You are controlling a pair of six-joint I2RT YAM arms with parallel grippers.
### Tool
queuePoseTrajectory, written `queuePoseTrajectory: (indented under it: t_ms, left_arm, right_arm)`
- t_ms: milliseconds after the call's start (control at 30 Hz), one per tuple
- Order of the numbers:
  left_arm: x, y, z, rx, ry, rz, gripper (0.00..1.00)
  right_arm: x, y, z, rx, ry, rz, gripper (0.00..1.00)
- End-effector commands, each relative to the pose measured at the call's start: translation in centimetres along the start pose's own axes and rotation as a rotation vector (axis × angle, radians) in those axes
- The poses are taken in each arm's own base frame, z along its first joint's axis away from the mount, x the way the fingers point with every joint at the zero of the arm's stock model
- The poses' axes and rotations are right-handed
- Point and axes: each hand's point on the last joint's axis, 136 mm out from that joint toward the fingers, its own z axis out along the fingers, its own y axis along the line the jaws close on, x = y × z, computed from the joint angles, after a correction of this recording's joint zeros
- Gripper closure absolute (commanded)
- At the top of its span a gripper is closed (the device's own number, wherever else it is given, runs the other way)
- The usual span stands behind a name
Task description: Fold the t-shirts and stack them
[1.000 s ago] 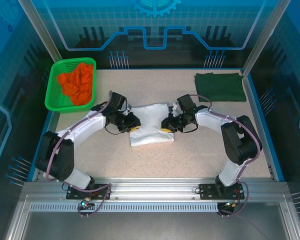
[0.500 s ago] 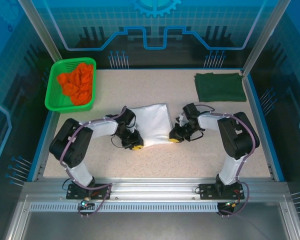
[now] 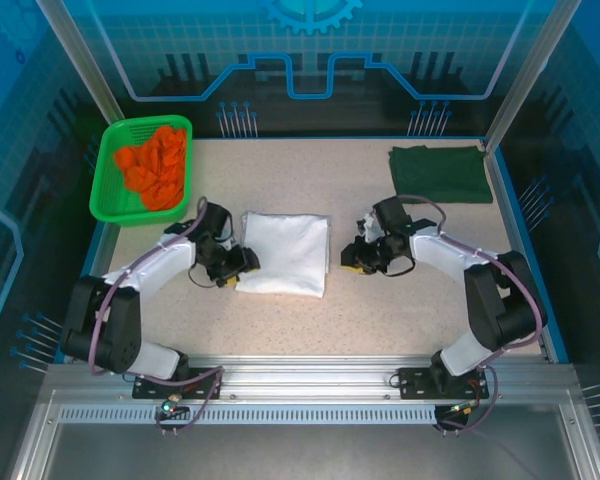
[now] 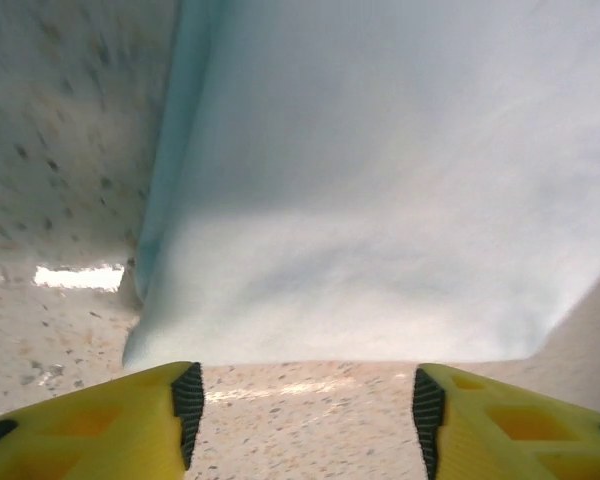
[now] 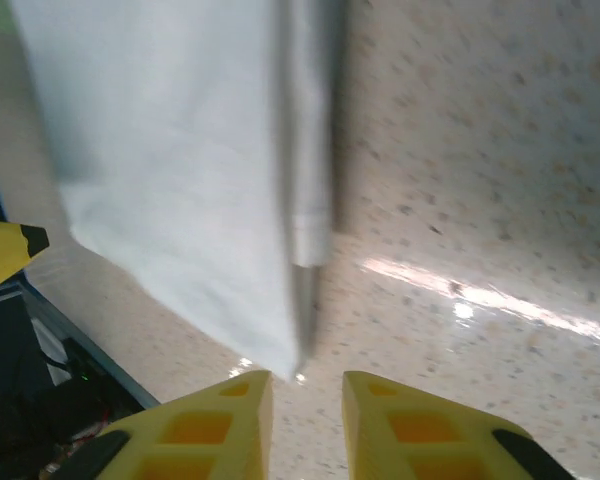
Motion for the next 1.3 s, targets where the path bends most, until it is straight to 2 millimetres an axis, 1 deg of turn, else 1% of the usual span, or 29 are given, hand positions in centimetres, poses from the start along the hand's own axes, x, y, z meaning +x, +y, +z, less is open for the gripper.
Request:
queuePoseTrajectory:
  t_ms: [0,67,133,200,267,300,333,400,467,500,533,567,633,700,733,800,833,867,933,967,1000,1033,1067,1100,1167,1200,1233,1267]
  left_arm:
    - [-1.4,-3.3,-2.2,0.109,-0.030,0.014,0.48]
    - [-3.3,-5.7,-2.3,0.173,-0.039,0.034,0.61]
    - [-5.8,-7.7,-2.1,0.193,-0.046,0.056,0.70]
    - [-8.4,-9.5,-1.2,0.205,-0.046,0.084,0.75]
    - [-11.0,-10.3,0.3,0.186,-0.049,0.087,0.76]
    - [-12.0,-10.3,1.1,0.180,-0.051,0.088,0.77]
    - [-13.2,-9.9,2.0,0.148,-0.060,0.089,0.78]
    - [-15.1,-8.5,3.6,0.094,-0.074,0.062,0.79]
    - [-16.6,-6.3,5.0,0.050,-0.081,0.011,0.80]
    - [-17.1,-5.1,5.4,0.022,-0.089,-0.012,0.80]
    - [-17.5,-3.8,5.9,-0.012,-0.090,-0.036,0.80]
    - [-17.7,-2.4,6.3,-0.054,-0.084,-0.065,0.80]
    - [-17.7,-0.9,6.6,-0.092,-0.045,-0.111,0.79]
    - [-18.0,-1.0,6.1,-0.075,-0.037,-0.121,0.79]
    - [-18.3,-1.5,5.4,-0.065,-0.052,-0.106,0.77]
    - [-18.9,-2.9,3.9,-0.029,-0.080,-0.083,0.73]
    - [-19.1,-3.9,2.8,-0.002,-0.095,-0.075,0.69]
    - [-19.4,-5.1,1.6,0.031,-0.112,-0.065,0.64]
    - [-19.4,-7.0,-0.8,0.092,-0.149,-0.047,0.55]
    - [-19.3,-7.9,-2.1,0.125,-0.170,-0.035,0.52]
    - [-19.0,-8.5,-3.1,0.149,-0.183,-0.027,0.49]
    - [-18.5,-9.0,-4.1,0.172,-0.199,-0.017,0.45]
    - [-17.8,-9.2,-4.8,0.187,-0.208,-0.009,0.39]
    - [-17.1,-9.3,-5.1,0.200,-0.211,-0.005,0.35]
    - [-14.7,-9.3,-5.1,0.224,-0.192,0.012,0.26]
    - [-13.5,-9.4,-4.5,0.233,-0.175,0.026,0.20]
    - [-11.8,-9.6,-3.6,0.241,-0.147,0.049,0.16]
    - [-10.0,-10.0,-2.5,0.247,-0.115,0.080,0.15]
  right_arm:
    - [-2.2,2.5,-0.1,0.009,-0.039,-0.020,0.71]
    - [-4.2,3.4,1.1,0.027,-0.039,-0.006,0.72]
    - [-6.3,4.0,2.5,0.033,-0.031,0.033,0.75]
    - [-8.6,4.6,4.2,0.021,-0.027,0.057,0.77]
    - [-10.7,4.7,5.7,0.024,-0.025,0.075,0.77]
    - [-11.4,4.7,6.5,0.024,-0.015,0.082,0.77]
    - [-12.1,4.3,7.3,0.040,0.001,0.091,0.78]
    - [-13.2,2.9,8.7,0.080,0.030,0.119,0.78]
    - [-14.0,1.3,10.0,0.085,0.058,0.166,0.78]
    - [-14.4,1.1,10.1,0.084,0.056,0.175,0.77]
    - [-14.5,-0.3,11.1,0.107,0.072,0.197,0.77]
    - [-14.9,-0.8,11.2,0.117,0.075,0.209,0.77]
    - [-16.0,-0.5,10.7,0.095,0.072,0.217,0.75]
    - [-17.1,0.8,9.4,0.069,0.040,0.193,0.70]
    - [-17.7,2.0,8.5,0.044,0.018,0.165,0.65]
    - [-18.2,4.4,6.7,-0.014,-0.018,0.119,0.60]
    - [-18.4,6.1,5.1,-0.049,-0.051,0.086,0.57]
    - [-18.3,7.2,4.0,-0.072,-0.080,0.059,0.52]
    - [-17.4,8.5,2.1,-0.098,-0.119,0.019,0.44]
    - [-16.8,8.6,1.2,-0.102,-0.137,0.000,0.39]
    - [-16.0,8.5,0.9,-0.100,-0.144,-0.019,0.36]
    - [-15.1,8.1,0.6,-0.092,-0.147,-0.038,0.30]
    - [-14.2,7.5,0.5,-0.078,-0.143,-0.051,0.26]
    - [-13.4,6.7,0.8,-0.064,-0.132,-0.054,0.24]
    - [-11.3,5.1,1.8,-0.033,-0.091,-0.060,0.17]
    - [-10.5,4.4,2.4,-0.015,-0.071,-0.062,0.15]
    - [-9.6,3.7,2.9,0.014,-0.055,-0.068,0.13]
    - [-8.7,3.1,3.6,0.041,-0.038,-0.078,0.11]
